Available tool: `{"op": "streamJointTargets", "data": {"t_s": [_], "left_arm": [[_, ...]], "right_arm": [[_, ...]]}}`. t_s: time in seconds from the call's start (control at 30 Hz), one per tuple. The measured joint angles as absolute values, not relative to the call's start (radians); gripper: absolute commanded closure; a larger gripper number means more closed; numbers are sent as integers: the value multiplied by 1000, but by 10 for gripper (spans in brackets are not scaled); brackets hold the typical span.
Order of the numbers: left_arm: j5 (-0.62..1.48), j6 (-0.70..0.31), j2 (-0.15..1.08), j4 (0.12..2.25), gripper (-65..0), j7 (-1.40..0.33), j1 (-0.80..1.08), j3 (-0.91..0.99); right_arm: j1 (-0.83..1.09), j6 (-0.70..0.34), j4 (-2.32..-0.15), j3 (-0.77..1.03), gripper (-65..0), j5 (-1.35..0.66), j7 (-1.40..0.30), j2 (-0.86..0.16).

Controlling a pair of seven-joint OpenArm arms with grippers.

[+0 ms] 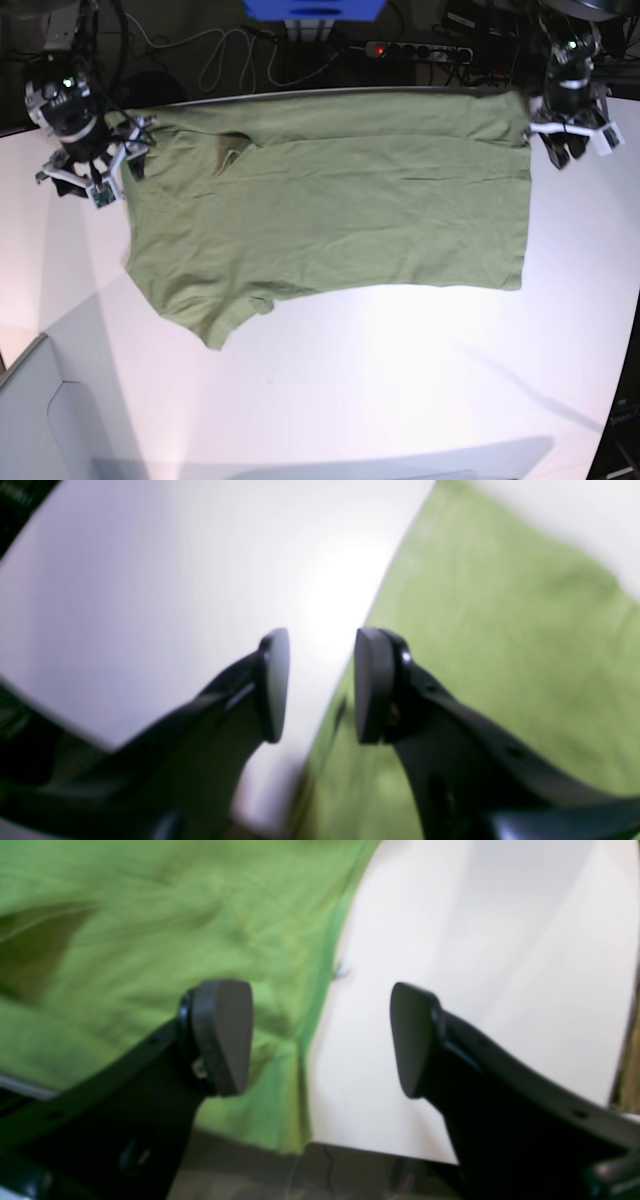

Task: Fold the T-shirt properly
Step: 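Move both grippers along the shirt sides toward the hem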

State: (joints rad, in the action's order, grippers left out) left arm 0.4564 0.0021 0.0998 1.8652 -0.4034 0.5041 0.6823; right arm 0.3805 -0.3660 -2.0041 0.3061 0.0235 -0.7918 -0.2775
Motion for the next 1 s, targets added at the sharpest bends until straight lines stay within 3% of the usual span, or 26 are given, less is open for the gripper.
{"op": "streamJointTargets", "data": {"t_s": [0.43,0.6,0.8,1.0], "left_arm": [[335,1,232,1496,-214,-409,64,559],[304,-4,296,1303,-270,-391,-103,450],[301,-4,311,1056,-273,-392,-278,351],[299,-1,311,904,-274,-237,-353,220]], "right_arm": [[235,-368,-1965,257,-417,15,-778,-278],[244,-368,-1921,258,-417,17,-779,-278],[245,-369,-1887,260,-417,15,-776,-277],[247,-368,-1883,261,-417,16,-779,-277]]}}
